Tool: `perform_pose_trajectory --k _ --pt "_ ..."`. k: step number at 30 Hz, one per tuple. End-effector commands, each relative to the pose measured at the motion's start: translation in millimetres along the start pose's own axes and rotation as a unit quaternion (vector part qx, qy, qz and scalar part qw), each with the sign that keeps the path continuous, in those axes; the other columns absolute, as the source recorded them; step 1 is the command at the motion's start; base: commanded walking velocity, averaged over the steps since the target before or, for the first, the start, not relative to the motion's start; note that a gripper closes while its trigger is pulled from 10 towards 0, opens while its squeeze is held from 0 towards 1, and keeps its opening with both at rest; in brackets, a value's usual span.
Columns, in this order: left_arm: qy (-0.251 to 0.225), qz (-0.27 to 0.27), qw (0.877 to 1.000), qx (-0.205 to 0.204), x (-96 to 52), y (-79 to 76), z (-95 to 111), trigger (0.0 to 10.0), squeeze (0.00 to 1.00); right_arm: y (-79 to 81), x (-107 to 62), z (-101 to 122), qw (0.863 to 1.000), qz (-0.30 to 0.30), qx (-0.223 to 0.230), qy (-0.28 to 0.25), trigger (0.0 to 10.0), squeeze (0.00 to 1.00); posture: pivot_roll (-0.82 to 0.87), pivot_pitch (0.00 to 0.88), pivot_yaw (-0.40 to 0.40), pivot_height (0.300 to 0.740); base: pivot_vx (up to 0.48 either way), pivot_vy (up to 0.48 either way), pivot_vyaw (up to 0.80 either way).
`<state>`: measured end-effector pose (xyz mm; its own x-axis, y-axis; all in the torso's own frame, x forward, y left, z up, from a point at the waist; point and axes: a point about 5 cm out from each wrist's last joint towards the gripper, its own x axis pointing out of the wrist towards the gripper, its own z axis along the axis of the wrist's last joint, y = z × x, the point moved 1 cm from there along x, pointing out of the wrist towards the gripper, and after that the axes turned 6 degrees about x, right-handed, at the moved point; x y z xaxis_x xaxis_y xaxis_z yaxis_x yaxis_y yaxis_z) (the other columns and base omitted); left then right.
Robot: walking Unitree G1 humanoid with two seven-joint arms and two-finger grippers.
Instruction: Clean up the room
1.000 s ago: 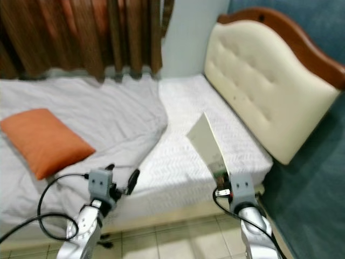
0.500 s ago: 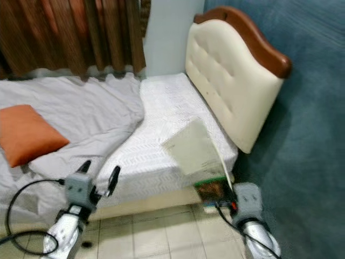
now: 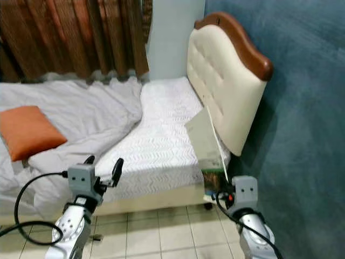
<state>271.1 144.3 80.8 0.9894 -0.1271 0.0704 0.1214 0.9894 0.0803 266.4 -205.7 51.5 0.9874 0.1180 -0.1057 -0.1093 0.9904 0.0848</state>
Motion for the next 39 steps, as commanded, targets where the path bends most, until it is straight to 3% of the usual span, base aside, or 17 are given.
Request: perform_pose_trajectory --k 1,23,33,39 --pt "0.012 0.007 1.0 -0.004 0.3 3.8 -2.9 10.0 0.0 6.3 9.5 12.6 1.0 0.013 0.003 -0.023 0.0 0.0 -0.01 0.0 -0.029 0.74 0.48 0.0 0.0" --pt "0.031 0.005 0.999 -0.018 -0.1 -0.6 -9.5 10.0 0.0 15.1 16.5 7.6 0.999 0.043 0.006 -0.007 0.0 0.0 -0.01 0.005 -0.025 0.74 0.48 0.0 0.0" --pt "0.036 0.007 0.999 -0.028 4.0 0.1 -10.3 10.0 0.0 20.9 24.8 8.5 0.998 0.056 0.0 -0.002 0.0 0.0 -0.01 0.012 -0.029 0.74 0.48 0.0 0.67" --pt "0.035 -0.012 0.999 -0.006 9.9 1.7 -8.1 10.0 0.0 21.0 24.9 8.0 0.998 0.055 0.0 -0.001 0.0 0.0 -0.01 0.014 -0.027 0.74 0.48 0.0 0.0"
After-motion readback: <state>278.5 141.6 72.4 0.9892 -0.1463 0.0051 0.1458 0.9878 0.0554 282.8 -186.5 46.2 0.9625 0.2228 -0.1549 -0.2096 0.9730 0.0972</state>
